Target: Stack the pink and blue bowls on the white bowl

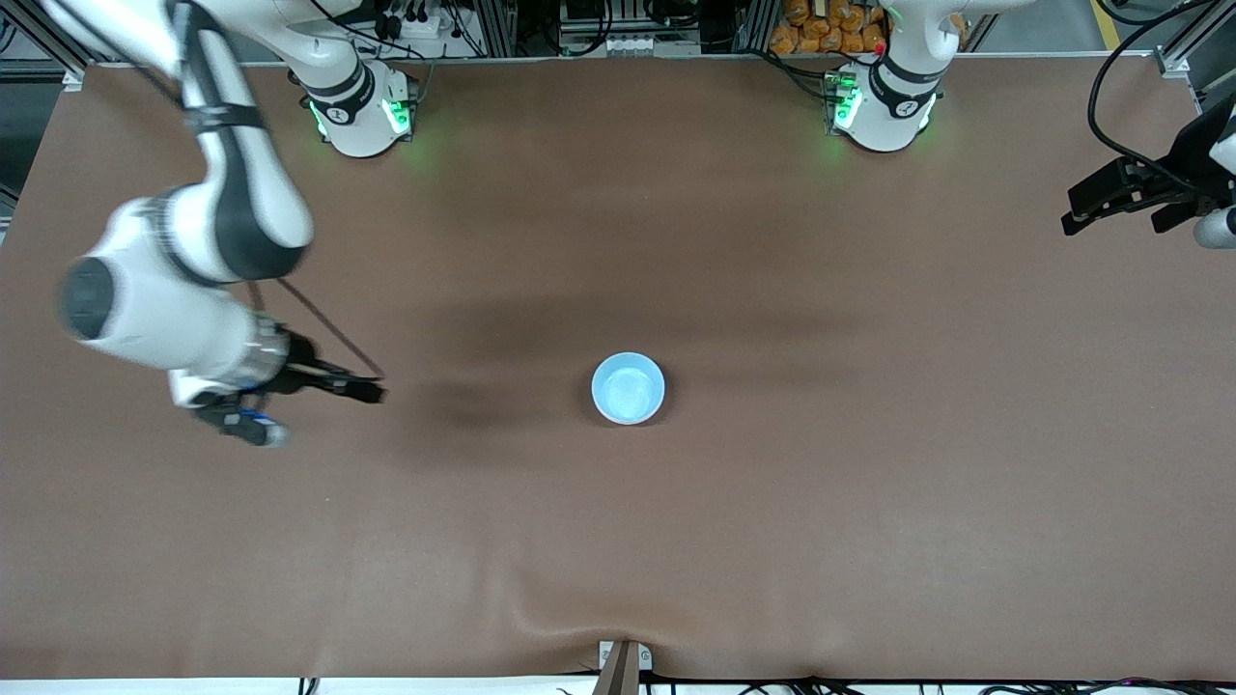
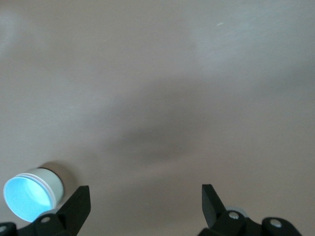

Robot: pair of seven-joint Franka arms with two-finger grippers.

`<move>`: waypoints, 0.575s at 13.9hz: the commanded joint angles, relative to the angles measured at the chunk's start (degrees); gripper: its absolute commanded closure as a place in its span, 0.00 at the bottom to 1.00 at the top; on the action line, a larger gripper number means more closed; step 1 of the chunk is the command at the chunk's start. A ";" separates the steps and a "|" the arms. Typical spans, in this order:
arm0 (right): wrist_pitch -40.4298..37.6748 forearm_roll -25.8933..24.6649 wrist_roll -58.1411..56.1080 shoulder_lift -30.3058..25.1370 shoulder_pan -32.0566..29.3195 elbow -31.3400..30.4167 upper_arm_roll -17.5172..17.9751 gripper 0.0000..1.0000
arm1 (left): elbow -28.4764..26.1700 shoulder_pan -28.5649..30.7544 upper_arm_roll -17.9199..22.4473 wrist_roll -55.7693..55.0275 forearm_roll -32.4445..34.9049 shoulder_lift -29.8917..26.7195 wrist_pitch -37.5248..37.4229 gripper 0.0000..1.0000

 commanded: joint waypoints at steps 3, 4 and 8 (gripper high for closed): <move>-8.95 -1.49 -12.24 -8.40 -9.80 -1.60 1.50 0.00 | 0.99 -0.41 -0.06 0.70 0.06 0.36 0.17 0.00; -10.36 -5.16 -14.62 -10.16 -10.42 -1.42 1.67 0.00 | 0.99 -0.41 -0.06 0.79 0.06 0.36 0.17 0.00; -14.14 -14.14 -19.55 -15.79 -10.43 -0.46 1.67 0.00 | 0.99 -0.41 -0.15 0.97 -0.29 0.36 0.17 0.00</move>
